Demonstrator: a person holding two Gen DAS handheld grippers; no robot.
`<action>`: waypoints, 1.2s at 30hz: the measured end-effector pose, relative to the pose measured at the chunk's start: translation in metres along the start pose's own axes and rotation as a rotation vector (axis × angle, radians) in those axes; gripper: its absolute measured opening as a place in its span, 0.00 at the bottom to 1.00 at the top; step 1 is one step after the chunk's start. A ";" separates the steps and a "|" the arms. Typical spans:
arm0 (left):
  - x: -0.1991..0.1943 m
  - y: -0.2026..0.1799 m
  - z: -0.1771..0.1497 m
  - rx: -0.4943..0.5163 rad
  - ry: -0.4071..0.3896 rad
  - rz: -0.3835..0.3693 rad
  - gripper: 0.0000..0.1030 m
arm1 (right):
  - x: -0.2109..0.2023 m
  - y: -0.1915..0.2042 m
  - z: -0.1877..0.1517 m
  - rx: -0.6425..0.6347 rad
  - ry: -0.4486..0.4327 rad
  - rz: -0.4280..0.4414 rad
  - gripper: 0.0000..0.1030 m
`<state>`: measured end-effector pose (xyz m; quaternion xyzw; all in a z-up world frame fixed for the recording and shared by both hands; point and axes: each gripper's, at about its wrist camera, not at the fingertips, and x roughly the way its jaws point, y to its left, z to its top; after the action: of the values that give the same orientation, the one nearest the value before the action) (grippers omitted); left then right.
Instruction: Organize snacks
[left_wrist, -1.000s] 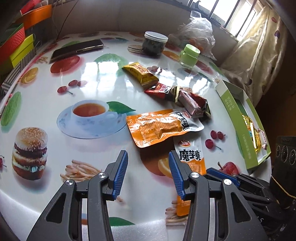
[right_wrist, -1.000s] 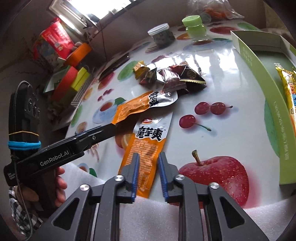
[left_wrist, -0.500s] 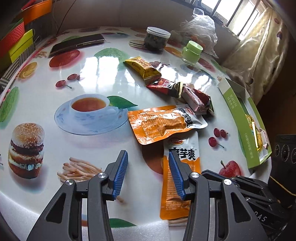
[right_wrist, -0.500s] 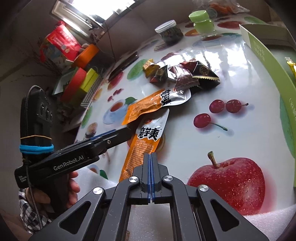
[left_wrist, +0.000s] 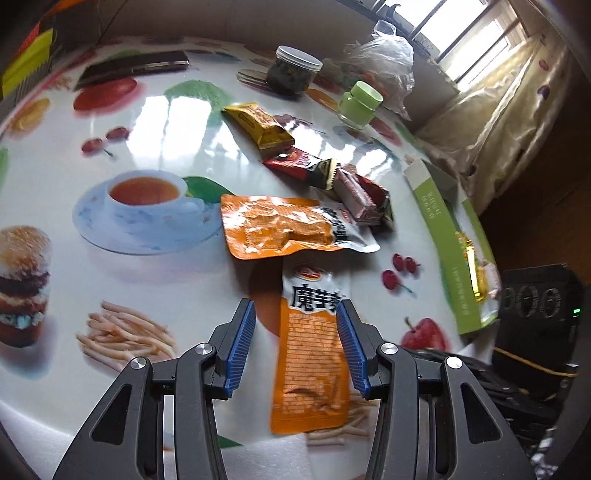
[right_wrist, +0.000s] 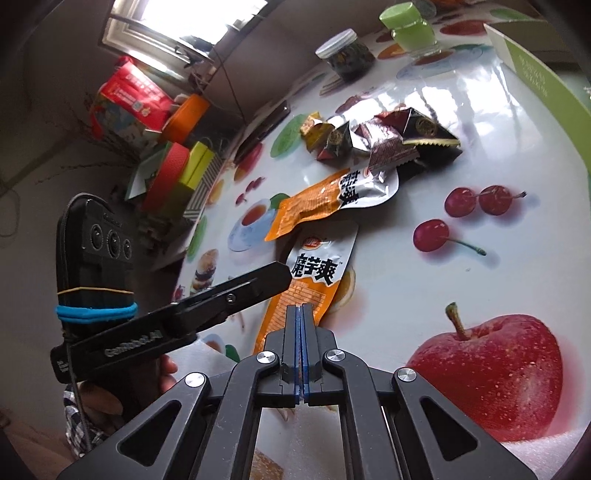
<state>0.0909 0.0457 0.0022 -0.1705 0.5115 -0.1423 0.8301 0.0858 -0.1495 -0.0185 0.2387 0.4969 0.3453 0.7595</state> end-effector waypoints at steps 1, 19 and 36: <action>0.000 0.000 0.000 -0.003 0.000 -0.008 0.46 | 0.002 -0.001 0.000 0.006 0.008 0.005 0.03; 0.000 0.002 -0.002 -0.031 0.029 -0.055 0.46 | 0.006 -0.001 0.009 -0.018 0.011 -0.064 0.12; -0.001 0.015 0.001 -0.128 0.033 -0.136 0.46 | 0.002 -0.015 0.007 0.070 0.000 0.068 0.16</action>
<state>0.0926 0.0602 -0.0031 -0.2555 0.5205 -0.1682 0.7972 0.0967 -0.1579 -0.0273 0.2820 0.5005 0.3532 0.7384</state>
